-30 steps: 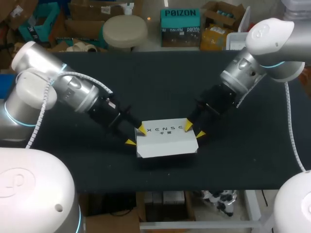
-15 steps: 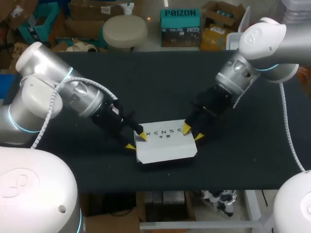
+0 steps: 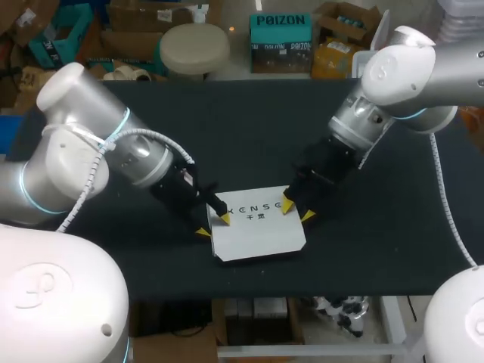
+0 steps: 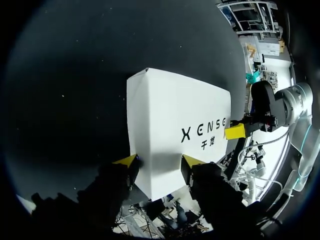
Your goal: Assemble the packaging by folding the flat box into shape, placing the metal phone stand inside, and closing the box properly
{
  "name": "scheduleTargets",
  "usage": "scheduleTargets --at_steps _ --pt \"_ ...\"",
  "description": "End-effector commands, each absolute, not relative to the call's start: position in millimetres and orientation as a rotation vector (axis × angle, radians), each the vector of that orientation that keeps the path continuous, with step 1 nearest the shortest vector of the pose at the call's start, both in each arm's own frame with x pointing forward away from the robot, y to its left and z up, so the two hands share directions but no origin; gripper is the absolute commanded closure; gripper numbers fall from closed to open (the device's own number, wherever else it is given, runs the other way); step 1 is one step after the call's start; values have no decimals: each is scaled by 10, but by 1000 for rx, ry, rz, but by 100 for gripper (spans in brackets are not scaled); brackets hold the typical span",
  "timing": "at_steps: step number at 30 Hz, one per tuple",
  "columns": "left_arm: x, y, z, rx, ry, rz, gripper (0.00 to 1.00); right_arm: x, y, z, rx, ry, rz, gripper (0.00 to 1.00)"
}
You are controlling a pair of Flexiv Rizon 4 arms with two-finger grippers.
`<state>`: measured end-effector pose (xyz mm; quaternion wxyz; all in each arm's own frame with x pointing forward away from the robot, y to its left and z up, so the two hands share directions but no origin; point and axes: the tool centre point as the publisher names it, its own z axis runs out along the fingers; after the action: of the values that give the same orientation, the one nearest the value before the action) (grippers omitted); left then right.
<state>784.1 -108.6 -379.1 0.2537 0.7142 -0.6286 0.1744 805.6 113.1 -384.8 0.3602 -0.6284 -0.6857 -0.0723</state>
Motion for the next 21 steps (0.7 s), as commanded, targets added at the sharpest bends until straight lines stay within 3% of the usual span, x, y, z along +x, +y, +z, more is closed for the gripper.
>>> scheduleTargets --at_steps 1,21 --pt "7820 -1144 -3811 1955 -1729 487 42 8051 1197 -3892 -1625 -1771 -184 48" --pt "7836 -1045 -3782 1974 -1815 512 42 8106 1149 -3852 -1640 -1790 -195 50"
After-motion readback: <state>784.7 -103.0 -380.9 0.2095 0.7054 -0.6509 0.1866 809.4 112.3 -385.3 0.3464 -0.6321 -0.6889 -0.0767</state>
